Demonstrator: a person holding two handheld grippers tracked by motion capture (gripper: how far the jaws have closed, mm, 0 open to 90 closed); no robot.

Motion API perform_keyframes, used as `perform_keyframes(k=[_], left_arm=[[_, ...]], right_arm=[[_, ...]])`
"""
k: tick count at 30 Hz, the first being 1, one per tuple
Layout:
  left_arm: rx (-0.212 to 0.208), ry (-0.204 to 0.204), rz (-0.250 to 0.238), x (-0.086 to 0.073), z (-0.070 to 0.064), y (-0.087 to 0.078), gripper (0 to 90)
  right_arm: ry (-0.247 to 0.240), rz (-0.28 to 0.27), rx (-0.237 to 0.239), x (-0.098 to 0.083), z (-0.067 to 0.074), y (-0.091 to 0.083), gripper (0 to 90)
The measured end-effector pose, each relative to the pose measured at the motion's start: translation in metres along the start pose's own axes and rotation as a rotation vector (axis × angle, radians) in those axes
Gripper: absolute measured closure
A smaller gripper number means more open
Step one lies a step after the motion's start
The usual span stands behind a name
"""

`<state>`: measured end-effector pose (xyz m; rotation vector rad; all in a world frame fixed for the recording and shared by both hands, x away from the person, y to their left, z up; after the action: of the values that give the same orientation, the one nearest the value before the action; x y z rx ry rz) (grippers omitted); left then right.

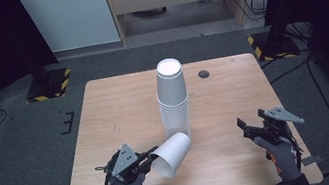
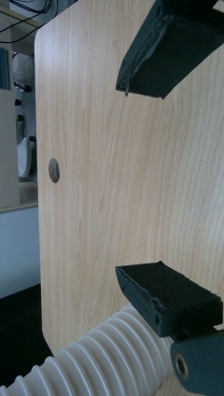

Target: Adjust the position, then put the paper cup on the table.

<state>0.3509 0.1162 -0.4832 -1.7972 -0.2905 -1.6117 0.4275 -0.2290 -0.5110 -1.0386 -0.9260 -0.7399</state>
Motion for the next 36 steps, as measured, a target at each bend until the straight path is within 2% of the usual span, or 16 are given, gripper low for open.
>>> perform_keyframes(k=[7, 11, 18, 27, 33, 36], left_arm=[[0.046, -0.019, -0.008, -0.004, 0.012, -0.020, 85.2], [0.081, -0.039, -0.012, -0.007, 0.023, -0.032, 85.2], [0.149, -0.078, -0.012, -0.009, 0.042, -0.040, 85.2], [0.262, -0.141, 0.038, -0.020, 0.072, -0.053, 85.2], [0.325, -0.168, 0.074, -0.027, 0.087, -0.058, 85.2], [0.361, -0.194, 0.092, -0.030, 0.096, -0.062, 85.3]], right_arm=[[0.000, 0.008, -0.007, -0.002, -0.003, 0.000, 10.3], [0.005, 0.010, -0.013, -0.002, -0.004, 0.001, 10.3], [0.001, 0.015, -0.015, -0.003, -0.005, 0.000, 10.1], [-0.045, 0.049, -0.052, -0.010, -0.012, 0.002, 9.9], [-0.042, 0.052, -0.063, -0.011, -0.017, 0.002, 9.9], [-0.048, 0.061, -0.066, -0.012, -0.018, 0.003, 9.9]])
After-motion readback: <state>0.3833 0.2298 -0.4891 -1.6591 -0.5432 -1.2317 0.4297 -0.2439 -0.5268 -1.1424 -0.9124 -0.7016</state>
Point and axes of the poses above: each handheld gripper's, and its own axes: y roughly forward along the jaws, x roughly out of its top, z roughly to its left, the point moved 9 cm from there along y, roughly forward along the jaws, and after that the axes turned 4 degrees about y, right-handed, at the moved point
